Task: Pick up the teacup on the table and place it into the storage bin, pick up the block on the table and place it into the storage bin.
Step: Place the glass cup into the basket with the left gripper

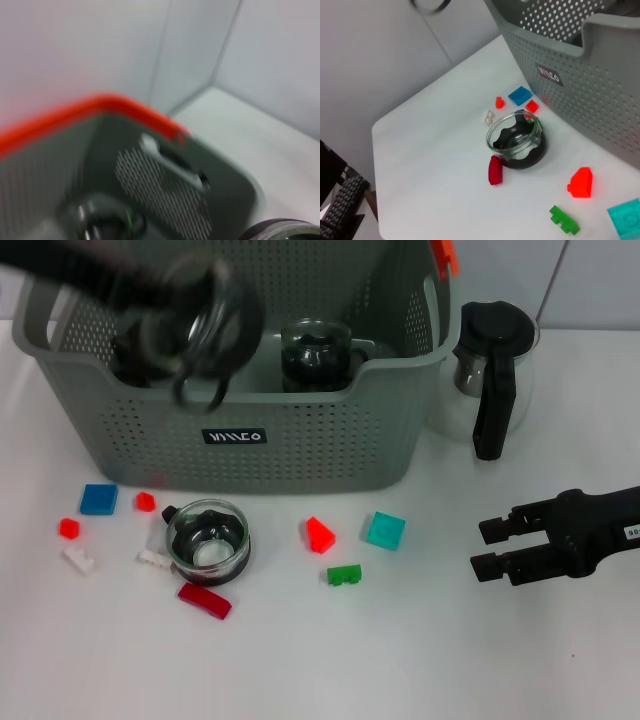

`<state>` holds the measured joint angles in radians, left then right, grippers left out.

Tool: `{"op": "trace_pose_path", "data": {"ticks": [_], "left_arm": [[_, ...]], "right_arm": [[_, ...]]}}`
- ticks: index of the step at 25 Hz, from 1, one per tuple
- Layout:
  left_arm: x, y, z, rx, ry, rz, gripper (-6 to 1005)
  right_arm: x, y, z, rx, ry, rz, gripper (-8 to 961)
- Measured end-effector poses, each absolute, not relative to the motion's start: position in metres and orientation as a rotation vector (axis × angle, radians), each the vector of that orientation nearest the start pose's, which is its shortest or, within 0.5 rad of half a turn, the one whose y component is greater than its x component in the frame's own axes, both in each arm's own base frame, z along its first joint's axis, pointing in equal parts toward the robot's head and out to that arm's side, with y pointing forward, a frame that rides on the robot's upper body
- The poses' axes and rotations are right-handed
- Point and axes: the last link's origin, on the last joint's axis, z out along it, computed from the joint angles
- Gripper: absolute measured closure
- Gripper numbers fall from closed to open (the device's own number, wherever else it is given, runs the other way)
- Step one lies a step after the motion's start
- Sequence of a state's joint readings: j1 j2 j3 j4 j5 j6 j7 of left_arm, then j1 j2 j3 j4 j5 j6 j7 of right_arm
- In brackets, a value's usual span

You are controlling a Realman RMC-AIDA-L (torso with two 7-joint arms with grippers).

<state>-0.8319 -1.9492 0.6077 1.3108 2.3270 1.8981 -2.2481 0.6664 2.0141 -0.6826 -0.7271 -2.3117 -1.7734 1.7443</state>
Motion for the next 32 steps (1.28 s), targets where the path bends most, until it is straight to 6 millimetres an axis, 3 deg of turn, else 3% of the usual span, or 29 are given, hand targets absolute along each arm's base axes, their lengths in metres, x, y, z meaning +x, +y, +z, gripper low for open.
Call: {"op": "trace_pose_path", "data": {"ticks": [5, 9, 16, 19, 24, 32], "left_arm": [[-0.115, 0.43, 0.135, -2.595, -0.741, -0.294, 948], [-0.104, 0.464, 0.109, -2.508, -0.667, -0.216, 938], [-0.11, 0.495, 0.062, -2.39, -0.545, -0.017, 920], [-0.121, 0.503, 0.035, -2.337, -0.473, 0.117, 913], [-0.127, 0.501, 0.012, -2.352, -0.402, 0.22, 900], [-0.118, 0.496, -0.011, -2.425, -0.354, 0.288, 880]], "right_arm": [[0.242, 0.335, 0.022, -3.001, 0.932, 0.375, 238], [0.238, 0.335, 0.024, -3.005, 0.922, 0.431, 239], [0.238, 0.333, 0.026, -3.003, 0.925, 0.468, 238], [0.237, 0.333, 0.025, -3.005, 0.928, 0.472, 238], [0.238, 0.332, 0.024, -3.006, 0.933, 0.475, 238], [0.24, 0.331, 0.023, -3.005, 0.93, 0.477, 237]]}}
